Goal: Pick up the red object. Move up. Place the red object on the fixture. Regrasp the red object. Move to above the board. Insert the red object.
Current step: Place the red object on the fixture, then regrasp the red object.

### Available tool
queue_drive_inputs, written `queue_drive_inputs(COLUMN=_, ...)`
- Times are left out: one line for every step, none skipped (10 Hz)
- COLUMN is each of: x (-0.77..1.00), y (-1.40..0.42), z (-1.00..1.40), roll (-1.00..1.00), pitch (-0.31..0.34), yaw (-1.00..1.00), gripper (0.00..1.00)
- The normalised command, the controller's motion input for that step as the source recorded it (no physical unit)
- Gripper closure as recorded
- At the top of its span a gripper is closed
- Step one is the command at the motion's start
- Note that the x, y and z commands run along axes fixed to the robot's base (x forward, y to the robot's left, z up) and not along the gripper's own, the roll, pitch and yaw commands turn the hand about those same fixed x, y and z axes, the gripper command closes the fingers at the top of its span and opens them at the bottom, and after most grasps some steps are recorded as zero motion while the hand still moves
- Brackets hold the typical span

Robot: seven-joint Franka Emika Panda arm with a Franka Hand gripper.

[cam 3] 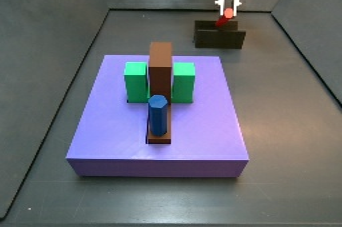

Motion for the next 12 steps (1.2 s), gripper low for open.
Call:
queue_drive_inputs(x=0.00, y=0.04, z=-0.29, roll=0.00, pitch=0.000, yaw=0.00, gripper=1.00)
queue_drive_inputs(x=0.00, y=0.06, z=-0.40, roll=0.21, pitch=0.000, yaw=0.00, gripper=1.00)
queue_drive_inputs(x=0.00, y=0.04, z=-0.31, roll=0.13, pitch=0.014, yaw=0.00, gripper=1.00)
queue_drive_inputs(x=0.00, y=0.00, z=-0.13, roll=0.03, pitch=0.051, yaw=0.00, gripper=1.00)
queue_drive_inputs(x=0.00, y=-0.01, z=0.00, roll=0.01, pitch=0.000, yaw=0.00, gripper=1.00)
queue_drive_inputs(x=-0.06, y=0.00, z=0.00, roll=0.00, pitch=-0.029, yaw=0.00, gripper=1.00)
queue_drive_inputs(x=-0.06, y=0.00, z=0.00, roll=0.00, pitch=-0.034, yaw=0.00, gripper=1.00)
queue_drive_inputs(x=0.00, y=0.00, z=0.00, roll=0.00, pitch=0.000, yaw=0.00, gripper=0.00)
queue_drive_inputs(x=0.00, y=0.00, z=0.00, roll=0.11, pitch=0.000, yaw=0.01, gripper=0.00)
queue_drive_inputs(x=0.00, y=0.00, z=0.00, roll=0.12, pitch=0.000, yaw=0.02, gripper=0.00)
queue_drive_inputs(x=0.00, y=0.00, z=0.00, roll=0.12, pitch=0.000, yaw=0.02, gripper=0.00)
queue_drive_inputs(x=0.00, y=0.00, z=0.00, roll=0.30, pitch=0.006, yaw=0.03, gripper=0.00)
